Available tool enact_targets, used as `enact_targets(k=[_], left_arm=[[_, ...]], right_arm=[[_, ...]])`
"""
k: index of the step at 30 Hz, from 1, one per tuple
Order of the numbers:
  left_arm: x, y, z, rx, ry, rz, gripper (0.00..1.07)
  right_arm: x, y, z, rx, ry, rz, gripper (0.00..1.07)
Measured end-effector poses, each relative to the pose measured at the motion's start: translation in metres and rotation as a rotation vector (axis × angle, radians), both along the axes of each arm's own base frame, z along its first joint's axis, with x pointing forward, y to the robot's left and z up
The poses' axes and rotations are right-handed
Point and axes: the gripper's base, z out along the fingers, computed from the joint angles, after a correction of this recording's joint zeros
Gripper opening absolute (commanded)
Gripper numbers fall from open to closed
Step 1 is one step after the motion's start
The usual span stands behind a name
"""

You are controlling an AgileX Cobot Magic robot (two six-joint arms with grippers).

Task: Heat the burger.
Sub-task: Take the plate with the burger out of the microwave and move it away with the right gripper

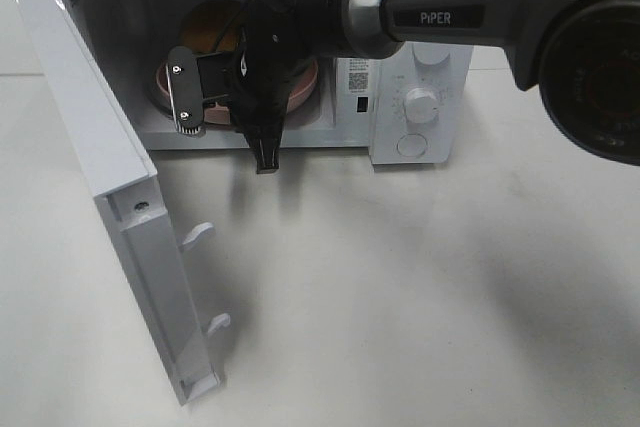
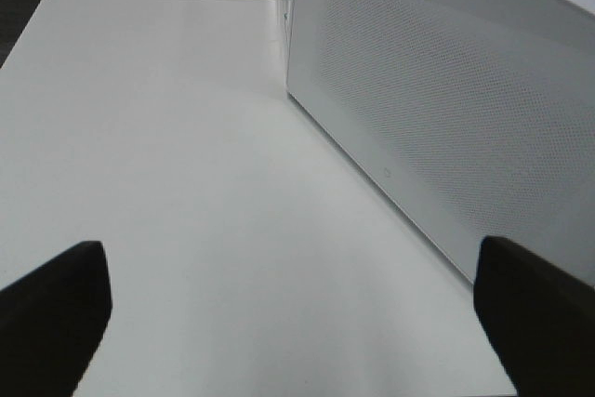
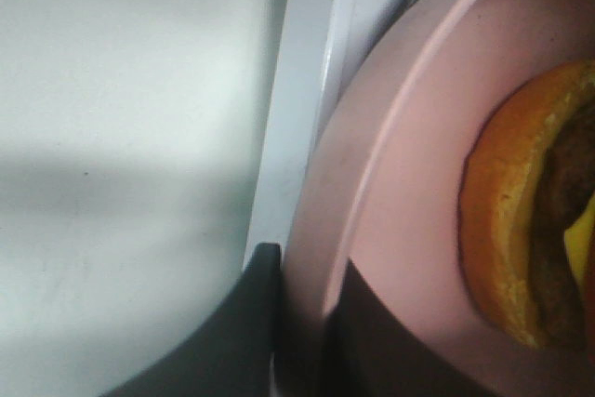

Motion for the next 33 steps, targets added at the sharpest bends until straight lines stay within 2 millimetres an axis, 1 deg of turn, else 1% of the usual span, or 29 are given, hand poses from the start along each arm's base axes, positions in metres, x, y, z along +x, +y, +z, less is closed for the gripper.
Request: enact_targets(k=[5, 9, 10, 11, 12, 14, 17, 19, 20, 21, 23, 24, 25, 26, 28, 30, 33], left_arm=[[0.0, 0.0, 0.0, 0.0, 0.0, 0.0, 0.98], [0.0, 0.0, 0.0, 0.0, 0.0, 0.0, 0.98], [0.0, 0.0, 0.0, 0.0, 0.0, 0.0, 0.98], [0.0, 0.0, 0.0, 0.0, 0.0, 0.0, 0.98], [0.0, 0.0, 0.0, 0.0, 0.0, 0.0, 0.98], [0.0, 0.0, 0.0, 0.0, 0.0, 0.0, 0.98], [0.0, 0.0, 0.0, 0.0, 0.0, 0.0, 0.98], [0.0, 0.0, 0.0, 0.0, 0.0, 0.0, 0.98], [0.0, 0.0, 0.0, 0.0, 0.0, 0.0, 0.98], [0.0, 0.0, 0.0, 0.0, 0.0, 0.0, 0.98], [0.0, 0.0, 0.0, 0.0, 0.0, 0.0, 0.98], [0.0, 0.0, 0.0, 0.0, 0.0, 0.0, 0.98], [0.0, 0.0, 0.0, 0.0, 0.0, 0.0, 0.98], [0.0, 0.0, 0.0, 0.0, 0.0, 0.0, 0.98], [0.0, 0.0, 0.0, 0.0, 0.0, 0.0, 0.98], [0.0, 0.0, 0.0, 0.0, 0.0, 0.0, 0.98], [0.0, 0.0, 0.0, 0.0, 0.0, 0.0, 0.98]], right_arm=[[-0.008, -0.006, 0.003, 0.009, -0.008, 0.01, 0.0], [-0.021, -0.014, 0.001, 0.028, -0.01, 0.018, 0.0], [-0.021, -0.014, 0.001, 0.028, -0.01, 0.018, 0.0], [-0.026, -0.017, 0.003, 0.034, -0.014, 0.023, 0.0], [-0.026, -0.017, 0.003, 0.034, -0.014, 0.023, 0.0], [-0.034, -0.023, 0.003, 0.035, -0.011, 0.027, 0.0], [-0.039, -0.027, 0.004, 0.039, -0.013, 0.03, 0.0], [-0.046, -0.032, 0.007, 0.045, -0.02, 0.037, 0.0], [-0.046, -0.032, 0.007, 0.045, -0.02, 0.037, 0.0], [-0.052, -0.036, 0.008, 0.043, -0.027, 0.047, 0.0], [-0.055, -0.038, 0.009, 0.042, -0.03, 0.051, 0.0], [-0.061, -0.041, 0.011, 0.043, -0.044, 0.066, 0.0], [-0.061, -0.041, 0.011, 0.043, -0.044, 0.066, 0.0], [-0.067, -0.044, 0.013, 0.052, -0.06, 0.08, 0.0], [-0.07, -0.046, 0.016, 0.059, -0.068, 0.083, 0.0], [-0.084, -0.054, 0.021, 0.058, -0.099, 0.121, 0.0], [-0.086, -0.056, 0.023, 0.057, -0.11, 0.132, 0.0]])
